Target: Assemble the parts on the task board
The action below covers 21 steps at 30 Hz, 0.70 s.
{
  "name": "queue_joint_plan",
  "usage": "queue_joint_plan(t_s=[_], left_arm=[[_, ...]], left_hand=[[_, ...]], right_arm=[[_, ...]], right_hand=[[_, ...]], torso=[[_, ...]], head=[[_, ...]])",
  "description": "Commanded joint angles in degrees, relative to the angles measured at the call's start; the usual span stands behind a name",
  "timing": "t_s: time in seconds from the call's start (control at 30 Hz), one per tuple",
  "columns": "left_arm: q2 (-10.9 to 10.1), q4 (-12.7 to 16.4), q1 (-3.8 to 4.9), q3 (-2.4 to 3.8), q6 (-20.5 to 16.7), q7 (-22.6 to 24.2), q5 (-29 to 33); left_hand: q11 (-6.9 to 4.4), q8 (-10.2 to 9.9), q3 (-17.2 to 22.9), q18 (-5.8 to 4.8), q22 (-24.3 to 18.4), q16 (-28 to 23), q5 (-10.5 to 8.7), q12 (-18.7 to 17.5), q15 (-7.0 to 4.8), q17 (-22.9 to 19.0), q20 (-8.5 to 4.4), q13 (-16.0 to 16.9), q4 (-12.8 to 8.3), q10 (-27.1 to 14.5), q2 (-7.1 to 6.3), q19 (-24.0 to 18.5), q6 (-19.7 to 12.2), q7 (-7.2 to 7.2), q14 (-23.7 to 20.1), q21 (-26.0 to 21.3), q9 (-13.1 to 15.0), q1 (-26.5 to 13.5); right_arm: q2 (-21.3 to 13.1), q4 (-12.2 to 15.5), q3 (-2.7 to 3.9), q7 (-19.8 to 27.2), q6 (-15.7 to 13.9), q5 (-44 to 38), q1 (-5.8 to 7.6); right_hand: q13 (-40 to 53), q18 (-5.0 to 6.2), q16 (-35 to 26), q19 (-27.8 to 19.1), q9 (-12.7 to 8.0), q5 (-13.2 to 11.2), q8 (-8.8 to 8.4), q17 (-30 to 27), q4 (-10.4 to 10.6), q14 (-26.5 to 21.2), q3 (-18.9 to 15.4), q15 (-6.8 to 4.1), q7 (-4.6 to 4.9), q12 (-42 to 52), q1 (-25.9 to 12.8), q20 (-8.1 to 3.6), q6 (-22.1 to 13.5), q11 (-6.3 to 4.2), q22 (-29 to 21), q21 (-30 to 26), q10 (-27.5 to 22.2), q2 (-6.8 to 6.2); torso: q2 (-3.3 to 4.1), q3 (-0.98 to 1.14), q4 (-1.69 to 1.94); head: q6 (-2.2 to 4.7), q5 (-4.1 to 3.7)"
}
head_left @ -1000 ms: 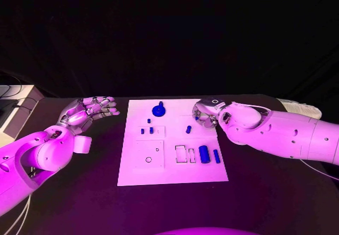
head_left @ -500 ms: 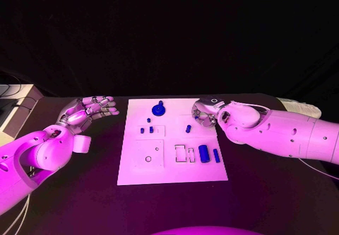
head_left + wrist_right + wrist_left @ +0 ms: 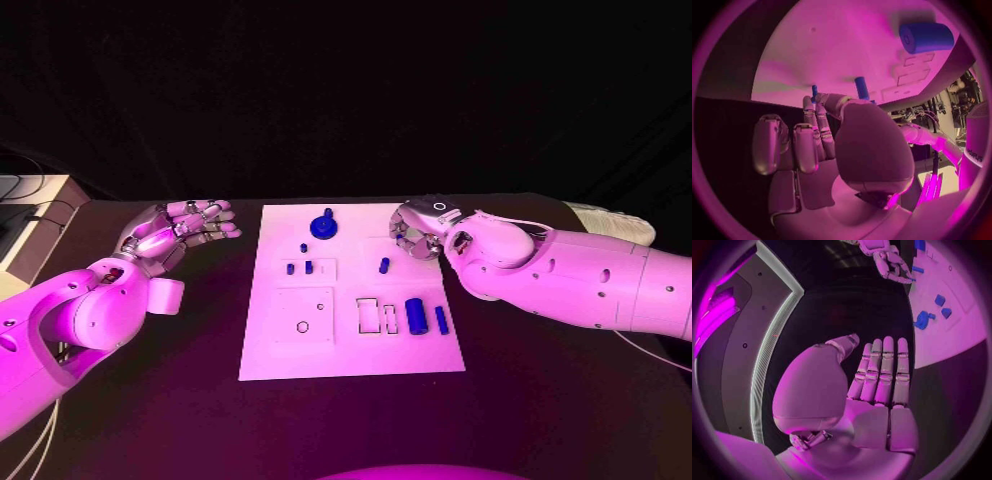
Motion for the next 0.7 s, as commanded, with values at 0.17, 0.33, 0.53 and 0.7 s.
queue_joint_plan(t_s=[0.17, 0.33, 0.53, 0.7], left_arm=[[0.32, -0.87, -0.03, 0.06, 0.34, 0.29, -0.09], [0.51, -1.25, -0.04, 0.06, 0.29, 0.27, -0.04], [0.88, -1.41, -0.05, 0.06, 0.31, 0.21, 0.03], [1.37, -1.21, -0.07, 0.05, 0.37, 0.12, 0.08]], left_hand=[[0.42, 0.10, -0.11, 0.75, -0.21, -0.46, 0.03, -0.30, 0.00, 0.17, 0.10, 0.07, 0.24, -0.19, -0.19, 0.55, -0.19, 0.09, 0.47, -0.28, -0.08, 0.22], [0.43, 0.08, -0.17, 0.75, -0.28, -0.55, 0.03, -0.32, 0.01, 0.22, 0.10, 0.08, 0.26, -0.21, -0.24, 0.60, -0.22, 0.10, 0.50, -0.36, -0.09, 0.21], [0.43, 0.08, -0.17, 0.75, -0.28, -0.55, 0.03, -0.32, 0.01, 0.22, 0.10, 0.08, 0.26, -0.21, -0.24, 0.60, -0.22, 0.10, 0.50, -0.36, -0.09, 0.21], [0.43, 0.07, -0.22, 0.75, -0.37, -0.65, 0.04, -0.34, 0.01, 0.28, 0.10, 0.08, 0.26, -0.23, -0.29, 0.66, -0.24, 0.10, 0.52, -0.46, -0.11, 0.23]], right_arm=[[-1.38, 2.56, 0.43, 0.09, -6.20, 0.37, 0.94], [-2.52, 4.82, 0.64, 0.24, -6.70, 1.61, 1.50], [-3.22, 8.91, 0.74, 0.76, -6.55, 3.62, 1.74], [-2.62, 12.22, 0.66, 1.18, -5.81, 4.30, 1.51]], right_hand=[[0.06, 0.42, -0.17, 1.28, 0.07, -0.30, 0.39, 0.06, 0.00, 2.38, 0.27, -0.39, 0.02, 0.11, -0.13, -0.31, 0.25, -1.16, 5.28, 0.36, 1.46, 0.37], [0.05, 0.40, -0.16, 1.31, 0.09, -0.33, 0.42, 0.09, -0.03, 2.38, 0.30, -0.40, 0.00, 0.10, -0.15, -0.31, 0.28, -1.17, 5.34, 0.47, 1.51, 0.36], [0.03, 0.36, -0.14, 1.36, 0.14, -0.34, 0.46, 0.13, -0.08, 2.39, 0.36, -0.41, -0.02, 0.08, -0.16, -0.33, 0.30, -1.19, 5.44, 0.64, 1.58, 0.36], [0.01, 0.38, -0.12, 1.34, 0.16, -0.32, 0.47, 0.16, -0.12, 2.40, 0.40, -0.42, -0.02, 0.06, -0.16, -0.34, 0.30, -1.20, 5.41, 0.57, 1.60, 0.36]], torso=[[-0.05, -0.04, -0.06], [-0.05, -0.02, -0.08], [-0.08, -0.07, -0.05], [-0.11, -0.11, 0.07]], head=[[0.28, -0.16], [0.44, -0.04], [0.42, 0.36], [0.42, 1.33]])
